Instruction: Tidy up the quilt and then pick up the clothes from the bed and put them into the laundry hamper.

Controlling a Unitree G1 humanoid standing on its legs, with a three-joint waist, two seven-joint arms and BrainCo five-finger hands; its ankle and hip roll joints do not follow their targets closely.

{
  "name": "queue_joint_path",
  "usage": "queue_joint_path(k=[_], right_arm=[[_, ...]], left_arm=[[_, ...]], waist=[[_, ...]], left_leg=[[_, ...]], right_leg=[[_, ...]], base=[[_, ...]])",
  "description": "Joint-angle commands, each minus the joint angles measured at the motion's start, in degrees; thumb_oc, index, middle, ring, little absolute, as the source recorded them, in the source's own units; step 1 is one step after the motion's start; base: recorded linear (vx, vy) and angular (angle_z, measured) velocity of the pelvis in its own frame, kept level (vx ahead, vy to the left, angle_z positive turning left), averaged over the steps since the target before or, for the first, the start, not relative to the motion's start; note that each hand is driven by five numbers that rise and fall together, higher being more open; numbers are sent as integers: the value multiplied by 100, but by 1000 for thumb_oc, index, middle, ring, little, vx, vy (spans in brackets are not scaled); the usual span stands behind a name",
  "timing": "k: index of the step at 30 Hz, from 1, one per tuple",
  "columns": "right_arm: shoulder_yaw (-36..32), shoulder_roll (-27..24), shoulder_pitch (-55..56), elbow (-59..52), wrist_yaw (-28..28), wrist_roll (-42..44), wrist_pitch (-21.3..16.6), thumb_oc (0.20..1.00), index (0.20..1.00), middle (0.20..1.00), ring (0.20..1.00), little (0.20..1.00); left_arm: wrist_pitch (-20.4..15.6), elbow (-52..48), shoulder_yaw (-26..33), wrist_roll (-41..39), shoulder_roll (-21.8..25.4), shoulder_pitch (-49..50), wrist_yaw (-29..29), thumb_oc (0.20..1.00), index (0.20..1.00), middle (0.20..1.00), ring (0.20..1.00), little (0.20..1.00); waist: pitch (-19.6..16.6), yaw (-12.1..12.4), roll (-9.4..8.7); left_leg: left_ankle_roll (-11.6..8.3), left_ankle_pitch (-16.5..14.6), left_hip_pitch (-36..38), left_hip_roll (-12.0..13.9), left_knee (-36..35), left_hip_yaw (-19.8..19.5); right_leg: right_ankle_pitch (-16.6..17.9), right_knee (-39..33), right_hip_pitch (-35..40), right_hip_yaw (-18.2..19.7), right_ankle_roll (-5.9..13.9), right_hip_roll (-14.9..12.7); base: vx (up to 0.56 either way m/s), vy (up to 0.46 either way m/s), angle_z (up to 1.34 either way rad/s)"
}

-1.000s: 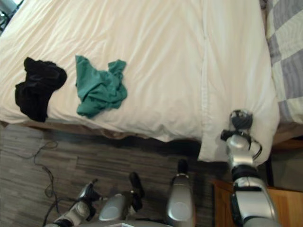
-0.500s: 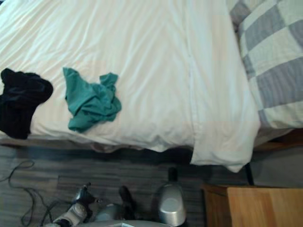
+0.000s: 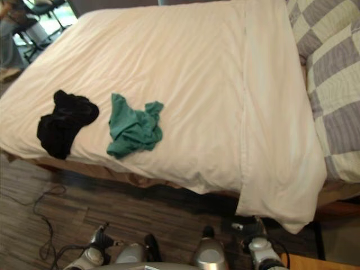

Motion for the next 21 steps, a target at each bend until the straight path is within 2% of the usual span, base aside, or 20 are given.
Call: queue_joint_path(k=[1, 3, 4, 5, 6, 7, 8, 9, 10, 11, 12, 13, 14, 15, 16, 17, 18, 19, 20, 21], right_arm=[[928, 28, -707, 933, -121, -191, -68, 1000, 1000, 1000, 1000, 1000], [647, 45, -459, 1355, -122, -153, -2, 1000, 1000, 1000, 1000, 1000], [612, 86, -455, 1464, -136, -141, 44, 1000, 1000, 1000, 1000, 1000], [534, 200, -351, 1649, -132, -134, 133, 1000, 1000, 1000, 1000, 1000], [533, 202, -353, 1649, -132, -134, 134, 1000, 1000, 1000, 1000, 1000], [599, 330, -261, 1661, -49, -59, 103, 1000, 1000, 1000, 1000, 1000], [600, 331, -262, 1662, -49, -58, 102, 1000, 1000, 1000, 1000, 1000], [803, 444, -271, 1644, 18, -41, 94, 1000, 1000, 1000, 1000, 1000], [807, 445, -273, 1645, 18, -40, 93, 1000, 1000, 1000, 1000, 1000], [941, 466, -309, 1672, 43, -27, 96, 1000, 1000, 1000, 1000, 1000], [943, 465, -311, 1674, 43, -26, 95, 1000, 1000, 1000, 1000, 1000], [1031, 417, -415, 1631, 74, 21, 29, 1000, 1000, 1000, 1000, 1000], [1031, 415, -416, 1631, 75, 21, 28, 1000, 1000, 1000, 1000, 1000], [1047, 387, -430, 1628, 97, -6, 33, 1000, 1000, 1000, 1000, 1000], [1098, 326, -416, 1544, 126, -76, -9, 1000, 1000, 1000, 1000, 1000], [1166, 270, -446, 1493, 164, -158, -14, 1000, 1000, 1000, 1000, 1000], [1171, 260, -445, 1490, 166, -158, -12, 1000, 1000, 1000, 1000, 1000], [1239, 189, -489, 1490, 154, -270, 0, 1000, 1000, 1000, 1000, 1000], [1378, 164, -576, 1572, 78, -413, 68, 1000, 1000, 1000, 1000, 1000], [1395, 124, -648, 1573, 70, -418, 90, 1000, 1000, 1000, 1000, 1000]], left_arm=[[-19, 543, 112, -106, 181, -61, 298, 1000, 1000, 1000, 1000, 1000], [8, 525, -102, 78, 218, -167, 224, 1000, 1000, 1000, 1000, 1000], [6, 487, -189, 133, 254, -245, 226, 1000, 1000, 1000, 1000, 1000], [12, 510, -386, 475, 370, -330, 140, 1000, 1000, 1000, 1000, 1000], [12, 510, -386, 476, 373, -332, 139, 1000, 1000, 1000, 1000, 1000], [14, 449, -459, 599, 551, -354, 63, 1000, 1000, 1000, 1000, 1000], [15, 448, -458, 598, 553, -354, 61, 1000, 1000, 1000, 1000, 1000], [81, 405, -424, 527, 662, -393, -74, 1000, 1000, 1000, 1000, 1000], [83, 402, -419, 528, 665, -392, -77, 1000, 1000, 1000, 1000, 1000], [131, 455, -413, 602, 721, -428, -128, 1000, 1000, 1000, 1000, 1000], [131, 455, -410, 603, 720, -428, -128, 1000, 1000, 1000, 1000, 1000], [170, 607, -330, 584, 730, -462, -155, 1000, 1000, 1000, 1000, 1000], [169, 608, -329, 584, 728, -463, -155, 1000, 1000, 1000, 1000, 1000], [188, 654, -297, 627, 695, -433, -159, 1000, 1000, 1000, 1000, 1000], [111, 663, -343, 687, 578, -378, -199, 1000, 1000, 1000, 1000, 1000], [52, 622, -344, 664, 521, -340, -200, 1000, 1000, 1000, 1000, 1000], [51, 621, -338, 665, 513, -335, -199, 1000, 1000, 1000, 1000, 1000], [34, 572, -299, 619, 464, -324, -200, 1000, 1000, 1000, 1000, 1000], [34, 474, -248, 415, 422, -338, -123, 1000, 1000, 1000, 1000, 1000], [3, 315, -236, 267, 409, -397, -79, 1000, 1000, 1000, 1000, 1000]], waist=[[-178, -33, -338], [-292, -28, -384], [-241, -54, -463], [-169, -137, -604], [-184, -129, -612], [-119, -195, -641], [-123, -185, -646], [-24, -345, -655], [-16, -339, -655], [79, -479, -715], [98, -480, -717], [164, -531, -775], [171, -538, -771], [158, -559, -751], [117, -598, -672], [107, -711, -589], [110, -723, -566], [158, -615, -525], [323, -447, -534], [407, -380, -623]], left_leg=[[-288, 703, 805, 914, -1566, -57], [-354, 619, 677, 741, -1635, -84], [-325, 503, 617, 548, -1535, -125], [-147, 254, 666, 148, -1585, 9], [-138, 260, 651, 137, -1588, 21], [59, 117, 819, -105, -1689, 289], [58, 118, 821, -107, -1693, 302], [182, 35, 975, -191, -1795, 415], [172, 31, 988, -179, -1792, 423], [257, -150, 1109, -417, -1739, 448], [255, -160, 1128, -415, -1732, 448], [376, -605, 1373, -845, -1538, 415], [378, -618, 1371, -840, -1522, 407], [437, -836, 1467, -980, -1358, 358], [477, -1346, 1597, -1119, -756, 268], [330, -1225, 1531, -1073, -75, 197], [308, -1266, 1499, -1029, 5, 183], [57, -981, 1215, -879, 850, 252], [-366, -387, 784, -603, 2049, 280], [-347, -158, 446, -538, 2560, 334]], right_leg=[[-427, -687, 740, 423, 1229, -1186], [-273, -538, 987, 248, 1355, -1502], [170, -346, 909, 283, 1355, -1716], [1119, 23, 655, 323, 1355, -2140], [1137, 11, 631, 335, 1355, -2149], [1159, 469, 252, 281, 1178, -2113], [1147, 492, 227, 302, 1178, -2117], [245, 798, -195, 611, 1018, -1019], [219, 833, -206, 622, 1009, -1011], [-187, 607, -412, 766, 1015, -131], [-192, 608, -391, 766, 1016, -129], [-151, 301, -627, 493, 874, 344], [-155, 303, -619, 486, 875, 344], [-173, 348, -746, 162, 781, 370], [-487, 272, -568, -163, 546, 307], [-575, 200, -461, 74, 355, 457], [-582, 190, -450, 61, 338, 486], [-598, 50, -293, 13, 215, 442], [-617, -279, 118, 97, 45, 462], [-499, -460, 225, 100, -18, 368]], base=[[290, 535, 76], [312, 616, 39], [297, 793, 46], [167, 555, 65], [215, 743, 73], [121, 386, 37], [309, 698, -5], [186, 309, -32], [346, 485, -31], [161, 169, -5], [380, 414, 3], [220, 240, 20], [326, 338, 23], [422, 273, 37], [597, 318, 26], [494, 210, 25], [272, 47, 10], [238, 29, 18], [223, 70, -8], [128, 59, -49]])
